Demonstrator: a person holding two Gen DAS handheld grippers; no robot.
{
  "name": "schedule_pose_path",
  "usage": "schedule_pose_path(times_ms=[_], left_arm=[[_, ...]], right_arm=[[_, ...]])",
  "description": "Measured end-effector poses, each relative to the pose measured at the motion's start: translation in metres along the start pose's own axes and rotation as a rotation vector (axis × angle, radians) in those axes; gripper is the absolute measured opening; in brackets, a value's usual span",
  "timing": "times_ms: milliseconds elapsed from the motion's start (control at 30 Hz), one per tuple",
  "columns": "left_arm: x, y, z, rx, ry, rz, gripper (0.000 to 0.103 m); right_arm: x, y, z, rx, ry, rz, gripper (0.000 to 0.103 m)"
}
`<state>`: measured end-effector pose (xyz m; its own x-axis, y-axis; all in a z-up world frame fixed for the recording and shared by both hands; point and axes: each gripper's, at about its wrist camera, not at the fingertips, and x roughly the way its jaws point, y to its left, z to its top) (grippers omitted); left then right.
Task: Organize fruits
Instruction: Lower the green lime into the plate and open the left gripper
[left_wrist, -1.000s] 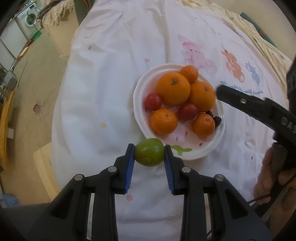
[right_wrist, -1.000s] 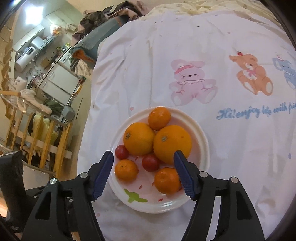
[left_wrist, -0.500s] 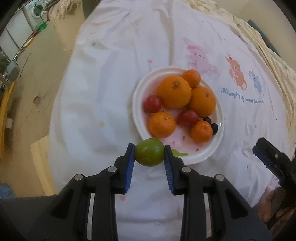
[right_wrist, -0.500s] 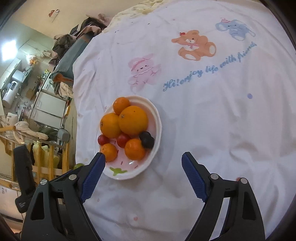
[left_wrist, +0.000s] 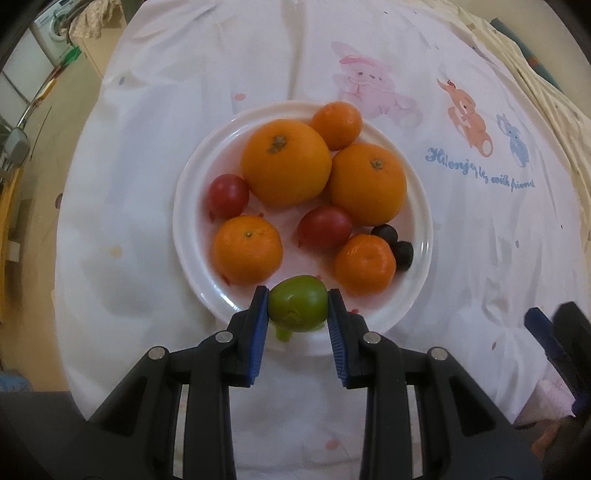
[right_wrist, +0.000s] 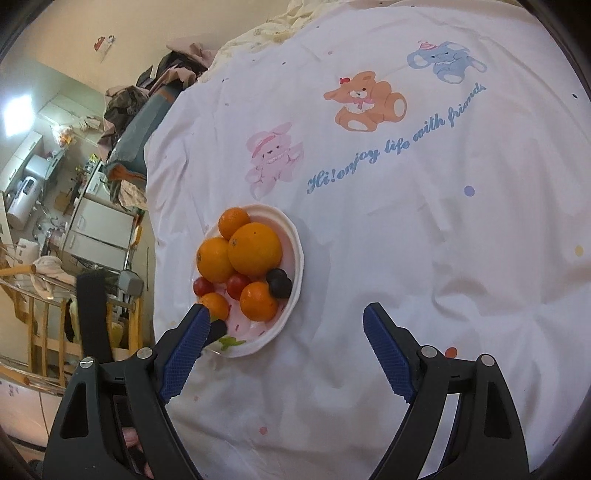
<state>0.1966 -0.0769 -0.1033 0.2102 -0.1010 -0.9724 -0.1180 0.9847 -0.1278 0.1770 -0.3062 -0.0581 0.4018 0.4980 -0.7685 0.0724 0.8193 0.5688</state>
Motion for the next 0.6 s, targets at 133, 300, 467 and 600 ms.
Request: schedule_pose_path(times_ms=[133, 300, 467, 600], left_arm=[[0.005, -0.005, 0.0, 0.017, 0.008, 0.016, 0.027], [0.007, -0.008, 0.001, 0.023, 0.0, 0.041, 0.028], [0.01, -0.011, 0.002, 0.042, 0.023, 0.045, 0.034], [0.002, -0.017, 0.0, 0.077, -0.008, 0.084, 0.079]], right_arm=[[-0.002, -0.001, 0.004, 0.013, -0.01, 0.019, 0.089], [-0.001, 0.004, 0.007, 0.009, -0.012, 0.036, 0.089], [-0.003, 0.008, 0.008, -0.003, -0.015, 0.042, 0.089], [-0.006, 0.009, 0.01, -0.001, -0.025, 0.054, 0.089]])
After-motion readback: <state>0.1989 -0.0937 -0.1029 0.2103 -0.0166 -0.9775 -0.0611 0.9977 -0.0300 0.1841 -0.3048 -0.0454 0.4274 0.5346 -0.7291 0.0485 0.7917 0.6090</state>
